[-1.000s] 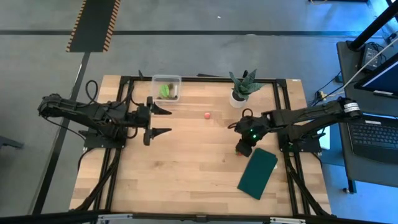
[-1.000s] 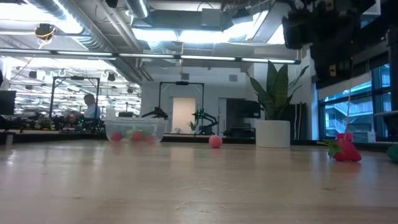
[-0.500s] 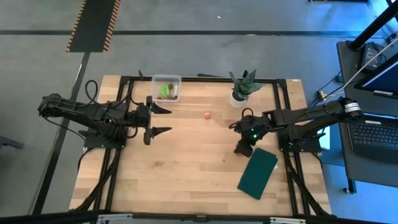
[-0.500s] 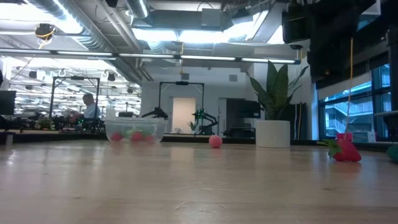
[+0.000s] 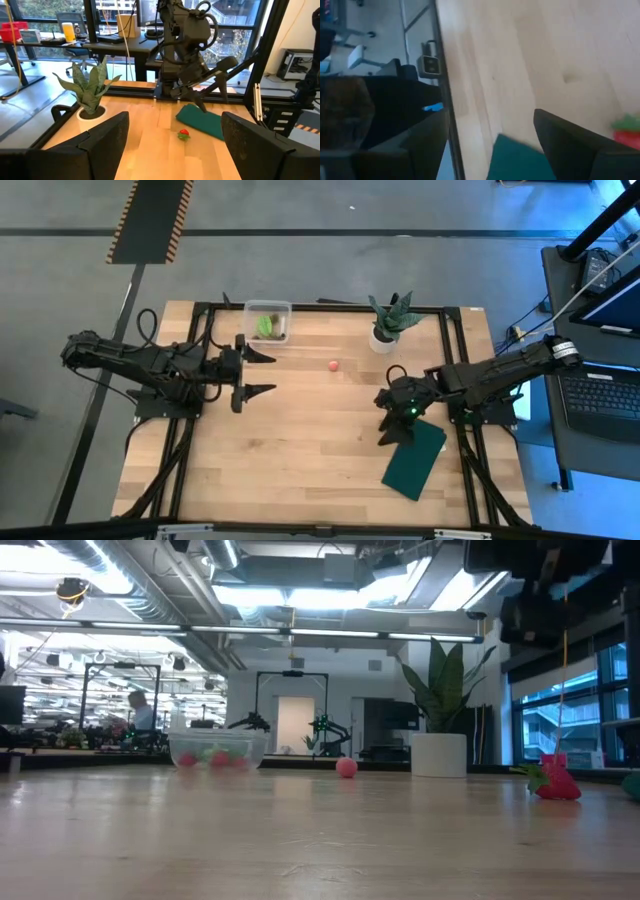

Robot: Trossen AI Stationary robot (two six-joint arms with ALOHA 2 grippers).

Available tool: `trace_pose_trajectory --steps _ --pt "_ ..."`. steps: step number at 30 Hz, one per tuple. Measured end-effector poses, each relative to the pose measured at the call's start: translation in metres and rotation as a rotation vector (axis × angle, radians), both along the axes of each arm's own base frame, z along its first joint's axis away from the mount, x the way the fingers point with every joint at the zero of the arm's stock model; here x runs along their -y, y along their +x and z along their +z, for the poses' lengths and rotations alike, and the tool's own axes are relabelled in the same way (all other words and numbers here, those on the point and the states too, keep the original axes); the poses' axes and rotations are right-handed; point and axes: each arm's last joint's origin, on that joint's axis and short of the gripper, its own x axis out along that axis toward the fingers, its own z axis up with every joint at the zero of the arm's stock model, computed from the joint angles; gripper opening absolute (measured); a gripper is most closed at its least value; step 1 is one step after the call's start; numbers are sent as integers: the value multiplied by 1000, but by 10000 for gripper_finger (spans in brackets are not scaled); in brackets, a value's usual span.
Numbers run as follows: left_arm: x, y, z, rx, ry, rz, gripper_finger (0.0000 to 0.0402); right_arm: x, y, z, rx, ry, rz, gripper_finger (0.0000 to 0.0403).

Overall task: Pick and placing Produce into tupperware
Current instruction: Put the red strawberry into the transparent container

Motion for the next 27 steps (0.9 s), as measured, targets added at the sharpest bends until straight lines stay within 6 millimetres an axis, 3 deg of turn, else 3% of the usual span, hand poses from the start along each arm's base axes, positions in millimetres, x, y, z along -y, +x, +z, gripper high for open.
trace_pose_trajectory --steps 4,10,16,27 --pt "0 0 0 0 1 7 308 0 -8 -7 -138 -13 -68 293" --pt "-2 0 0 0 6 56 308 3 -22 -27 -399 -173 -207 288" --pt "-2 0 0 0 8 76 308 3 -11 -44 -433 -257 -253 287" --pt "-2 0 0 1 4 76 308 -1 5 -85 -549 -408 -118 287"
